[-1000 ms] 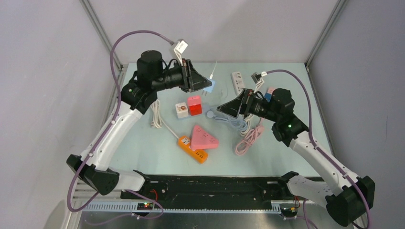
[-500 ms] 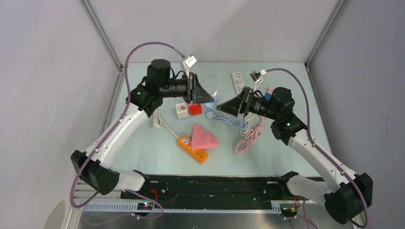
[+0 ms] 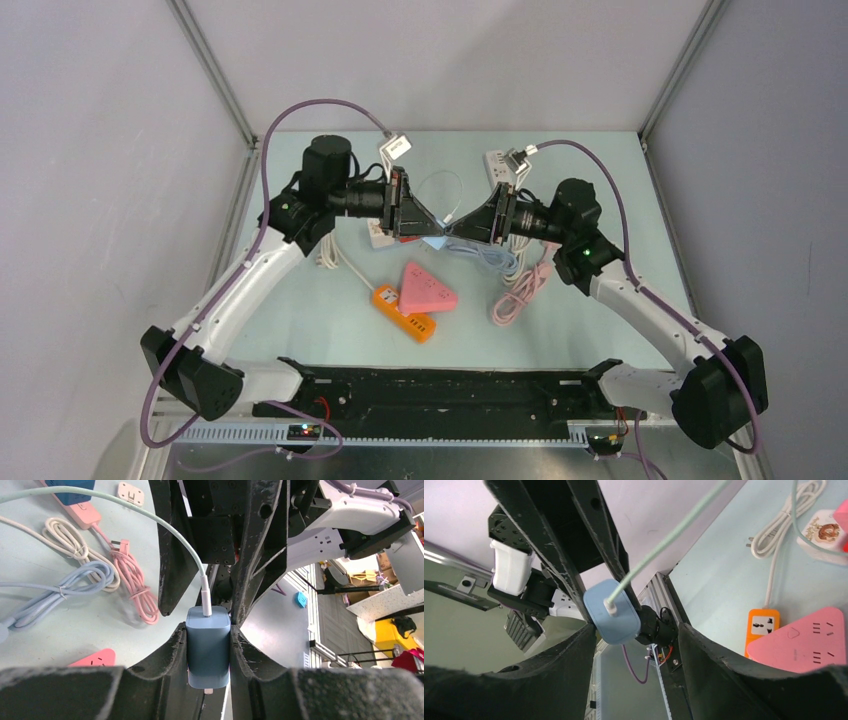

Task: Insert the plug
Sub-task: Adjust the plug.

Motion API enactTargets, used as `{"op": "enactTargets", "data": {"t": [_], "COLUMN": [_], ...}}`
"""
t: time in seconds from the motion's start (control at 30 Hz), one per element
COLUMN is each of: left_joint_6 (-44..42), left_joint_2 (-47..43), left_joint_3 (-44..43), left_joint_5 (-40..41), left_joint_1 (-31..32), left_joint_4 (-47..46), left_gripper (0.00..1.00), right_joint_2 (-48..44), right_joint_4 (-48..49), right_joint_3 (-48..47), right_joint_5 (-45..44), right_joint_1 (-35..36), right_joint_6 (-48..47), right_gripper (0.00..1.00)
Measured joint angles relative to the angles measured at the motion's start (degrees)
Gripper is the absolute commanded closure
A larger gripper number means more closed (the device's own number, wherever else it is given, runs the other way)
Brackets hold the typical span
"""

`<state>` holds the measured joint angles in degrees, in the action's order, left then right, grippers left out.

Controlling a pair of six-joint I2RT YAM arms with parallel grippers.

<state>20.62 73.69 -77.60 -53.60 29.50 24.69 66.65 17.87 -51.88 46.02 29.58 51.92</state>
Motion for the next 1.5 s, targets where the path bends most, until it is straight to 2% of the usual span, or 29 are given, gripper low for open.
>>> {"op": "enactTargets", "data": {"t": [0.1,0.17,0.37,0.47,0.73,0.87,1.1,1.17,1.2,1.27,1.3,1.33,1.4,1.5], "left_joint_6": [-0.2,-0.2,-0.1,0.3,1.1,1.8,2.4,2.4,2.4,2.4,2.4,2.4,2.5,2.8], "left_joint_2": [-0.3,-0.4,-0.5,-0.6,-0.6,-1.1,-1.7,-1.8,-1.9,-2.0,-2.0,-2.1,-2.3,-2.3], "left_joint_3": [1.0,1.2,1.2,1.2,1.2,1.2,1.2,1.2,1.2,1.2,1.2,1.2,1.2,1.2], "left_joint_5": [-1.1,-1.6,-2.2,-2.6,-4.5,-5.6,-7.3,-7.7,-7.9,-8.1,-8.1,-8.1,-8.0,-8.1], "left_joint_1": [0.0,0.0,0.0,-0.2,-0.4,-0.6,-0.7,-0.7,-0.8,-0.8,-0.8,-0.8,-0.9,-1.0], "left_joint_4": [0.0,0.1,0.1,0.7,1.6,1.5,1.0,0.9,0.9,0.8,0.8,0.7,0.7,0.2], "left_gripper": [1.00,1.00,1.00,1.00,1.00,1.00,0.97,0.95,0.94,0.86,0.78,0.64,0.51,0.41], "right_joint_2": [0.1,0.2,0.9,1.5,2.3,3.1,3.3,3.3,3.3,3.3,3.3,3.4,3.7,4.2], "right_joint_4": [1.7,2.9,5.2,6.1,8.3,10.2,10.8,10.7,10.7,10.8,10.8,10.8,11.1,11.5], "right_joint_3": [0.0,0.0,0.0,0.0,0.0,0.0,-0.4,-0.6,-0.7,-0.8,-0.9,-1.0,-1.2,-1.5], "right_joint_5": [0.5,1.0,3.4,4.6,6.5,8.8,10.1,10.3,10.3,10.3,10.3,10.4,10.4,9.7], "right_joint_1": [0.3,0.4,0.9,1.0,1.8,2.6,4.3,4.4,4.4,4.5,4.6,4.6,4.6,5.0], "right_joint_6": [0.6,0.9,1.3,1.2,0.7,0.8,-0.7,-1.2,-1.3,-1.4,-1.4,-1.4,-1.2,-1.1], "right_gripper": [0.42,0.50,0.64,0.64,0.55,0.55,0.70,0.79,0.86,0.97,0.99,1.00,1.00,1.00]}}
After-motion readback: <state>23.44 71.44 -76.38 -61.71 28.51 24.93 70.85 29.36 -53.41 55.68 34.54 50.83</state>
